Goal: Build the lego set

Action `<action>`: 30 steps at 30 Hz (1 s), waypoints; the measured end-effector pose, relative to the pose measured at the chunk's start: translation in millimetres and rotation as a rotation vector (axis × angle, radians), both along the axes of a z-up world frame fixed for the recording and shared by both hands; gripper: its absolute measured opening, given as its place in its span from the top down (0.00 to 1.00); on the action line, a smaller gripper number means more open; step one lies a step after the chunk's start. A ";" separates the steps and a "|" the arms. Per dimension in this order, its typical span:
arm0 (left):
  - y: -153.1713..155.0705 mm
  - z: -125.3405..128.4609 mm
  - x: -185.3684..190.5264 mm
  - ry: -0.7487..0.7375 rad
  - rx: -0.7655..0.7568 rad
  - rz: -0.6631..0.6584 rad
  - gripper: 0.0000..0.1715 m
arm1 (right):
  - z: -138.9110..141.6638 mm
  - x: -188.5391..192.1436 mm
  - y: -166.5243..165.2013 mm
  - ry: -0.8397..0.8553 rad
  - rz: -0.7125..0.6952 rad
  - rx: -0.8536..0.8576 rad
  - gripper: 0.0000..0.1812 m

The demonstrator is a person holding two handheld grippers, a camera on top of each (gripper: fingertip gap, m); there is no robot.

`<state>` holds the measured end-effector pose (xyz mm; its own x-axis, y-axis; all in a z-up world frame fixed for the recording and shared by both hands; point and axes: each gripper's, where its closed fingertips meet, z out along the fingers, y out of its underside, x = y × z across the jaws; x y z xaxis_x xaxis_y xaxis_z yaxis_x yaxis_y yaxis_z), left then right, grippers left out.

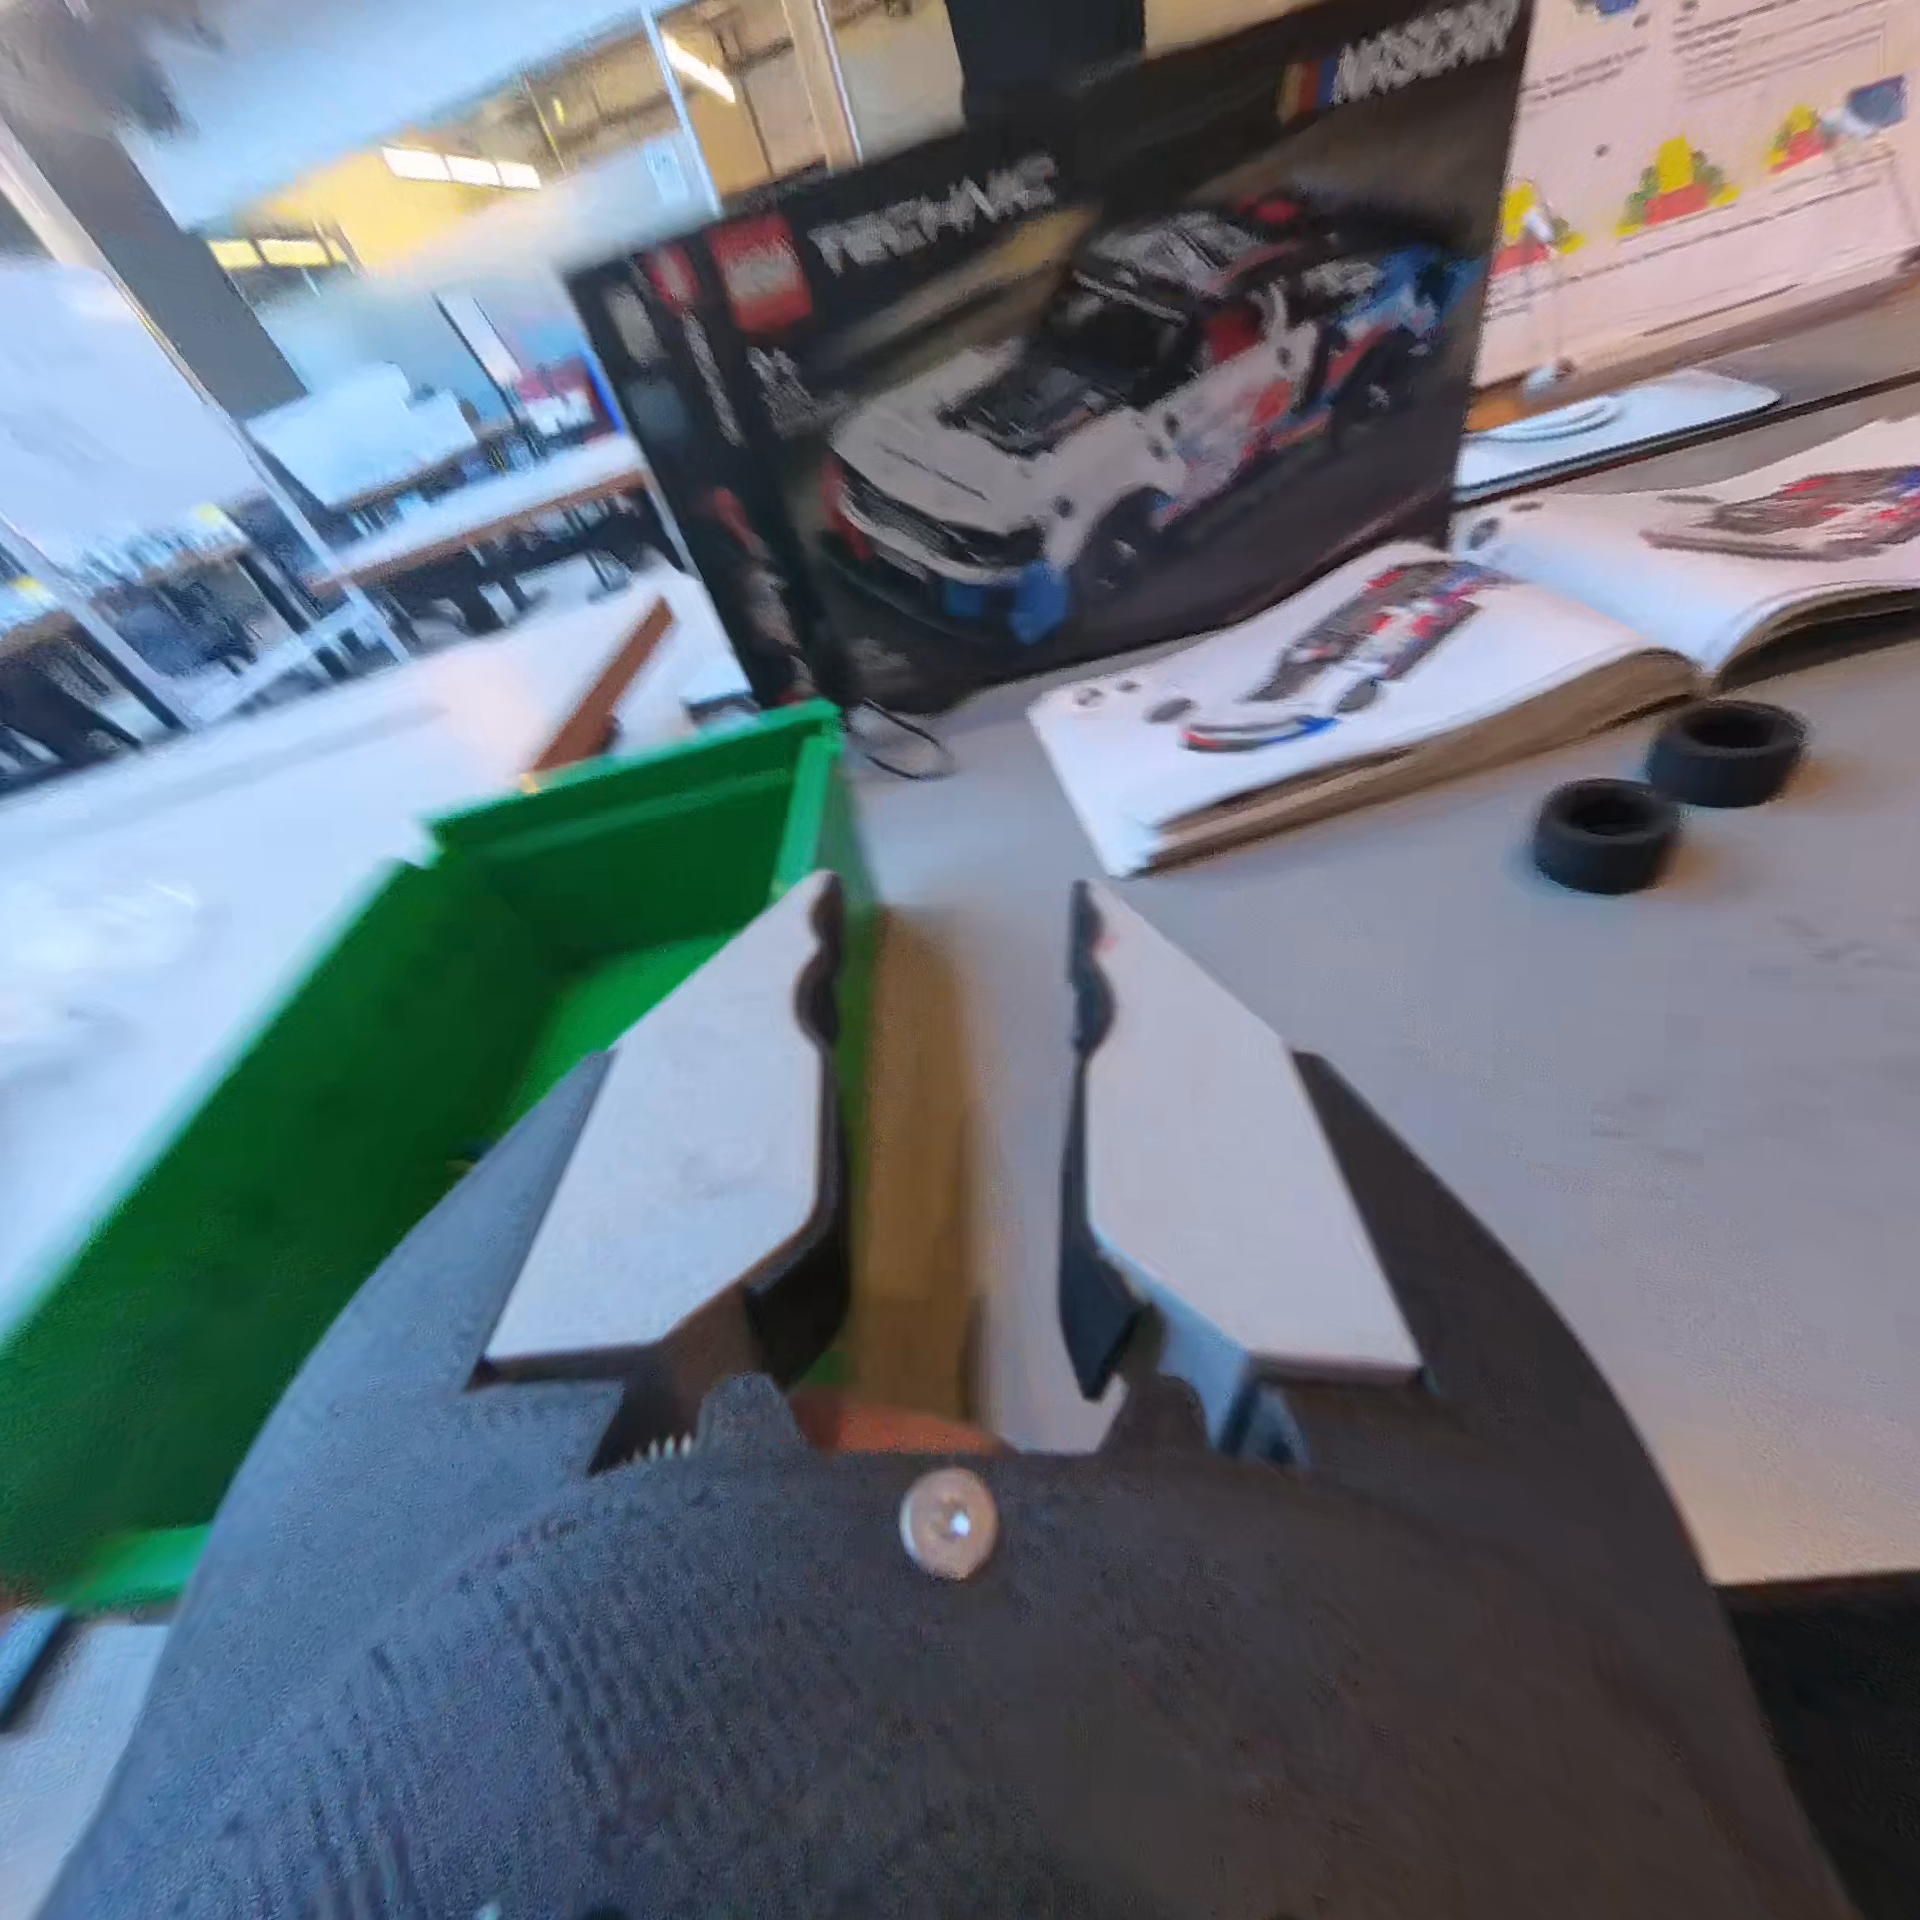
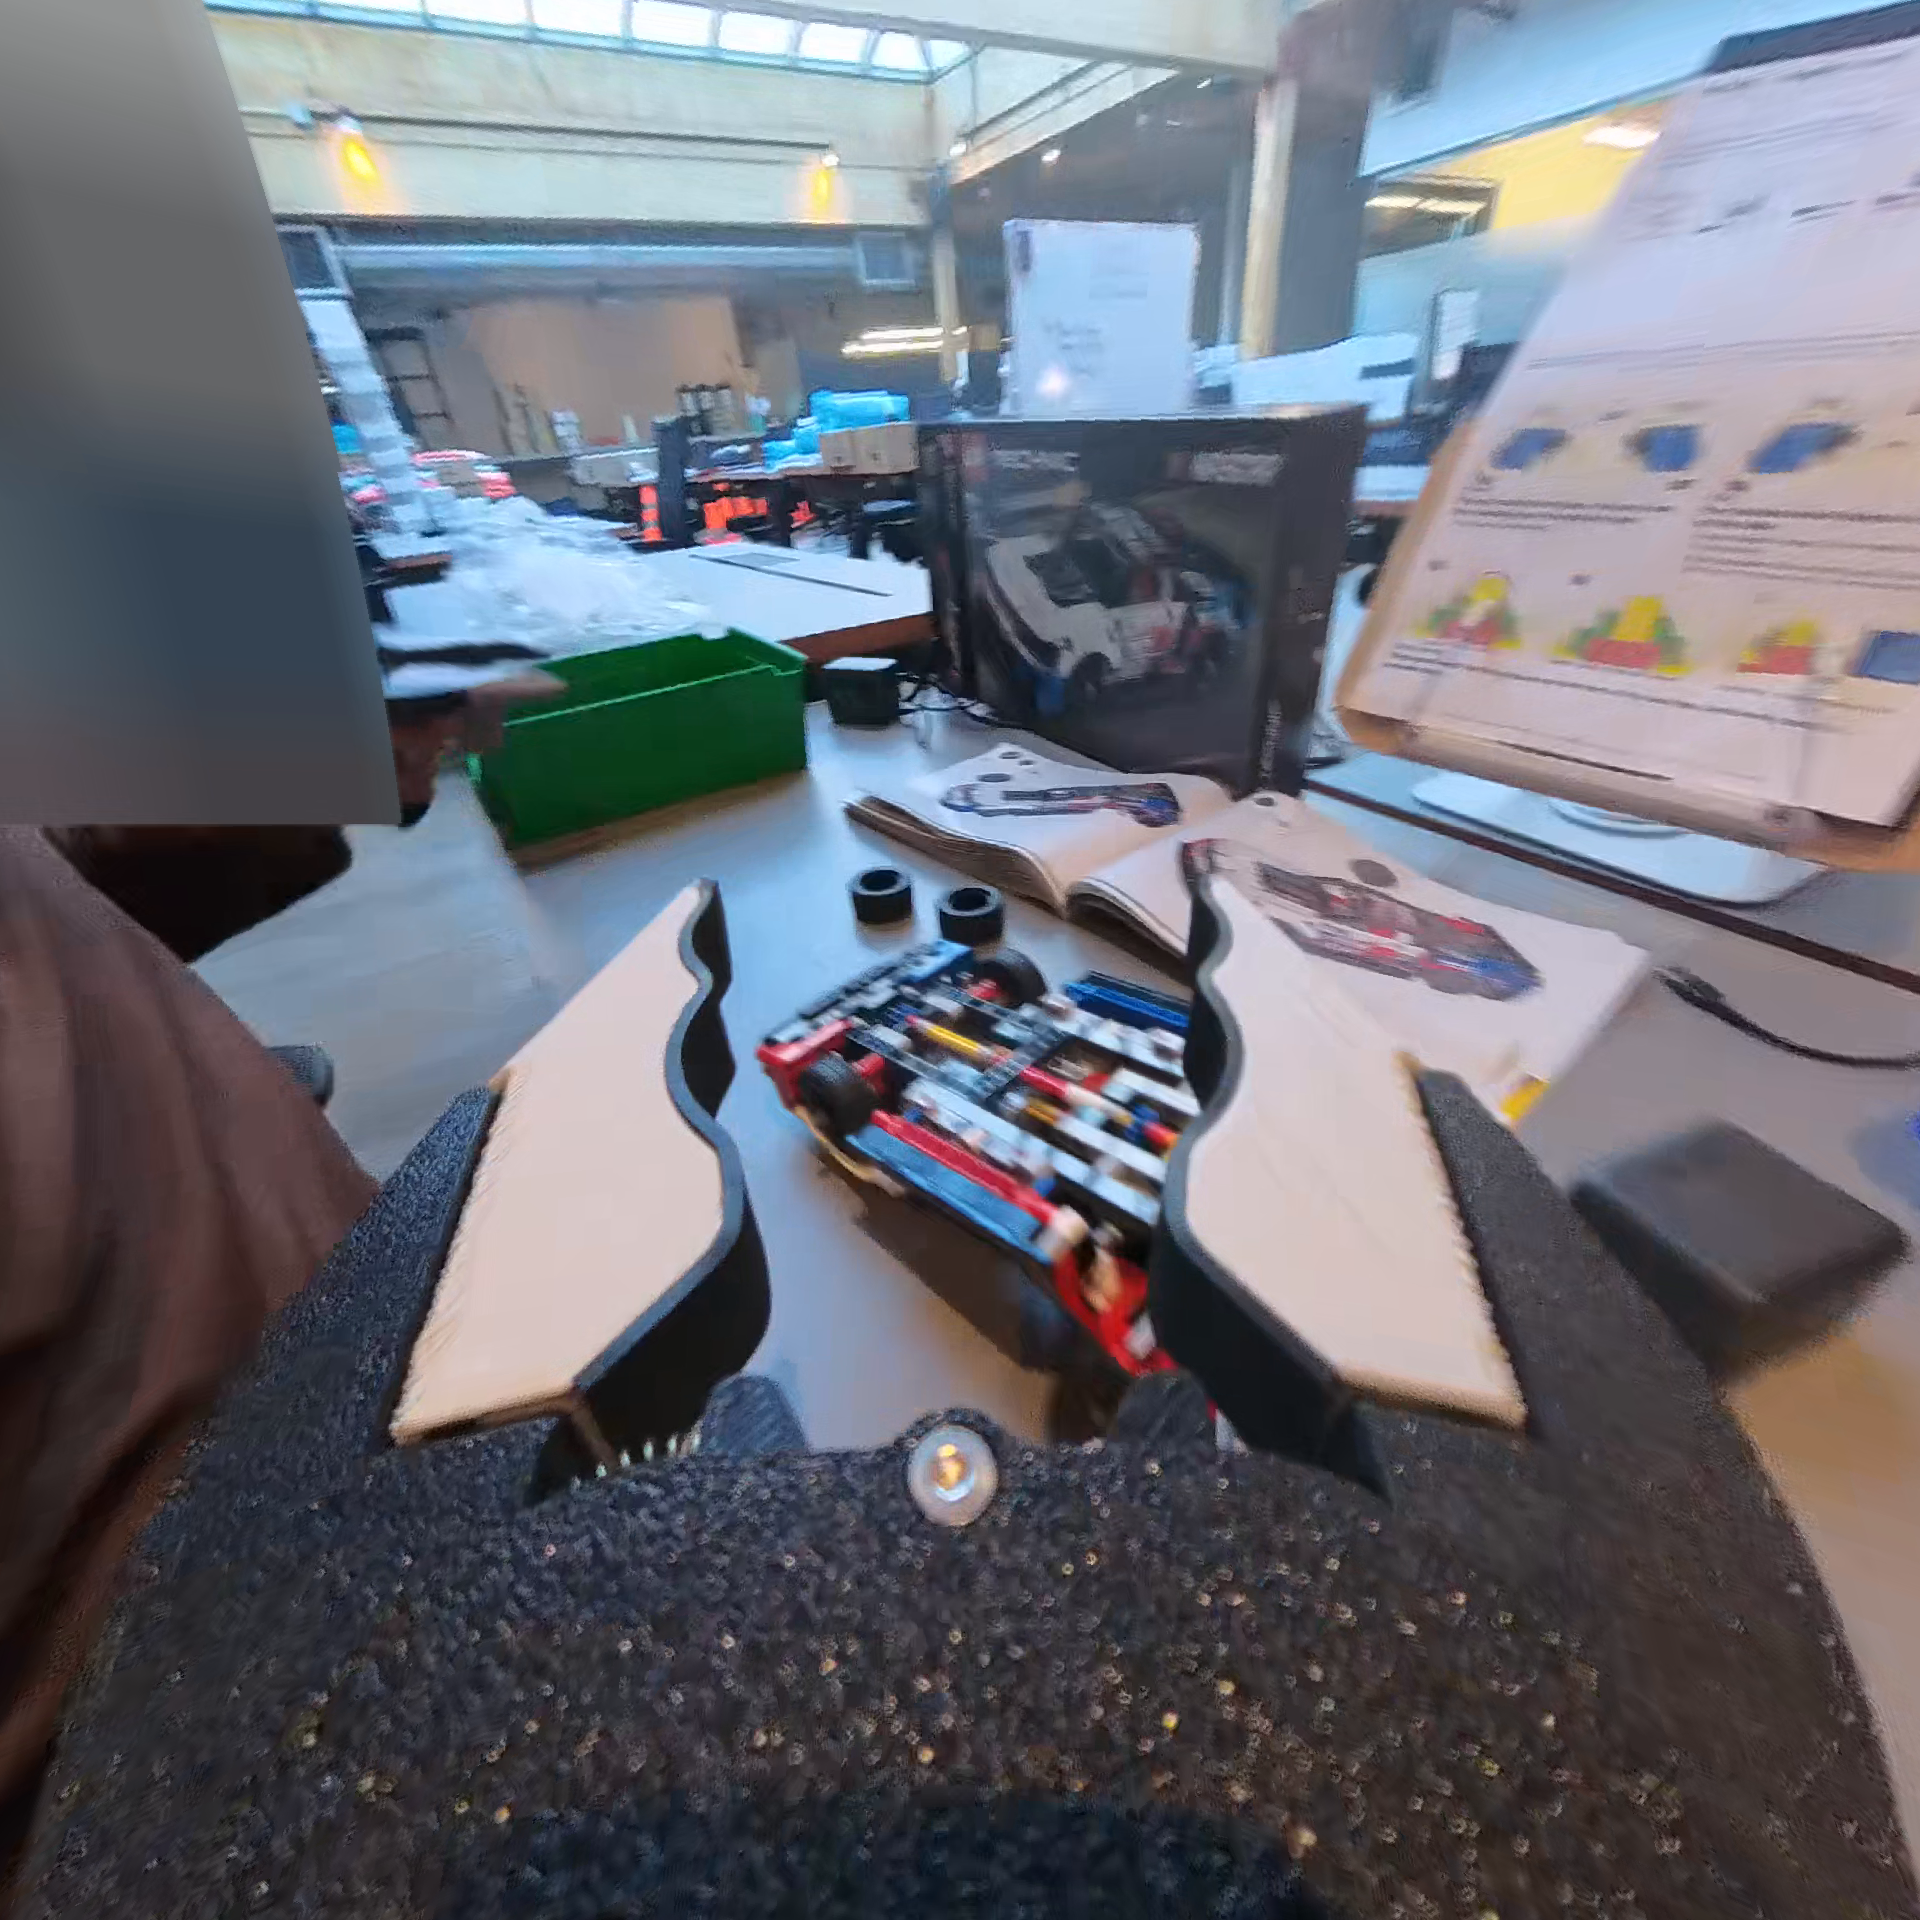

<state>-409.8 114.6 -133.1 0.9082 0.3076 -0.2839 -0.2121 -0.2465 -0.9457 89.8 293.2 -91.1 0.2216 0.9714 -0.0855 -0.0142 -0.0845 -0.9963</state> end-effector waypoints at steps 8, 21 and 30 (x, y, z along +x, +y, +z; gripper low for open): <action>-49.2 -55.1 -151.7 -0.135 -0.826 -0.271 0.66 | -13.5 -114.9 -24.7 -0.215 0.185 -0.088 0.54; -3.7 -62.7 -163.3 -0.067 -0.824 -0.392 0.82 | 17.8 -230.0 -90.4 -0.219 0.361 -0.031 0.59; 45.5 17.2 66.8 -0.217 -0.482 -0.875 0.83 | 1.5 -350.4 -129.0 -0.127 0.610 0.007 0.60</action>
